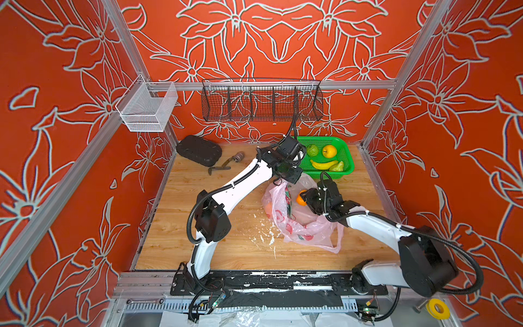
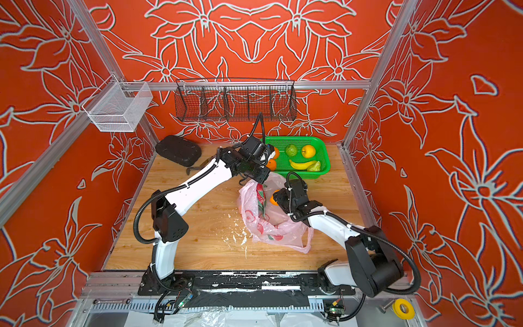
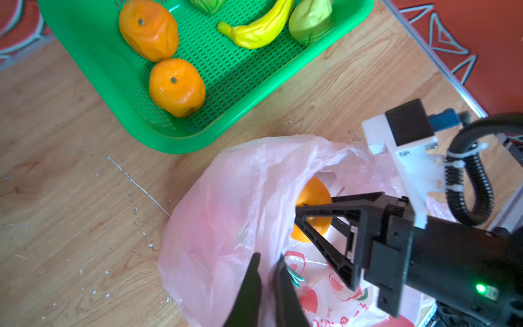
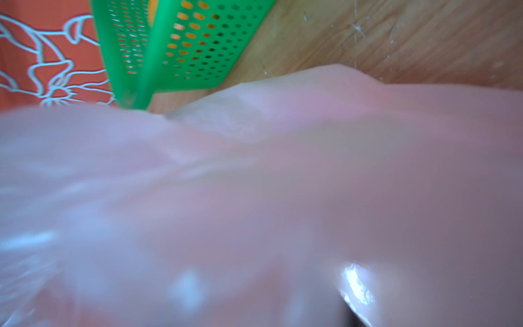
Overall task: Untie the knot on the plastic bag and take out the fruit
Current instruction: 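Grasp an orange inside the pink bag with the right gripper and lift it, then carry the orange to the green basket with the right gripper and release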
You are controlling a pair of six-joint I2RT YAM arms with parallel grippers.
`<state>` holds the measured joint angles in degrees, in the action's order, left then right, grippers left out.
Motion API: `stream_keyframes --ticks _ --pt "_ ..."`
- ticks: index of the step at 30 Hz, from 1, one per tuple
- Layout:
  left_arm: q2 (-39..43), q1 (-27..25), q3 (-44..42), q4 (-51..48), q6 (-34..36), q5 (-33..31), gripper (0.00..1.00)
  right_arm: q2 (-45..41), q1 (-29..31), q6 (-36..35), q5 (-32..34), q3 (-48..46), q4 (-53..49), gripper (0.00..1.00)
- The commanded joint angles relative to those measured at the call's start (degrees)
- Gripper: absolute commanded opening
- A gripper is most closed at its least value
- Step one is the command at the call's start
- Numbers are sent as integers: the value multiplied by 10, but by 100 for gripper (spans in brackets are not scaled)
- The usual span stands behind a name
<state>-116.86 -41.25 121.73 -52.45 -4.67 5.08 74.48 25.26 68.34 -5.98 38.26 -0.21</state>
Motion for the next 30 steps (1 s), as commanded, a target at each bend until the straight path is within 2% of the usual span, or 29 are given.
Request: stream_keyframes --ticks 1,4,12,15,21,30 --pt "43 -3 -8 25 -27 29 23 -42 1 -33 -4 -9 -32 51" --pt "73 -6 -29 47 -46 42 33 -81 1 -54 -7 -8 -58 51" --pt "173 -10 -98 78 -81 56 45 -181 0 -111 6 20 -138 51" --pt "224 -10 -144 93 -95 63 57 -200 -2 -135 5 40 -155 51" --pt "320 -12 -222 110 -102 66 75 -189 -30 -172 -37 109 -194 51" --pt "385 -13 -304 139 -34 84 96 -127 -122 -159 -139 180 -163 51"
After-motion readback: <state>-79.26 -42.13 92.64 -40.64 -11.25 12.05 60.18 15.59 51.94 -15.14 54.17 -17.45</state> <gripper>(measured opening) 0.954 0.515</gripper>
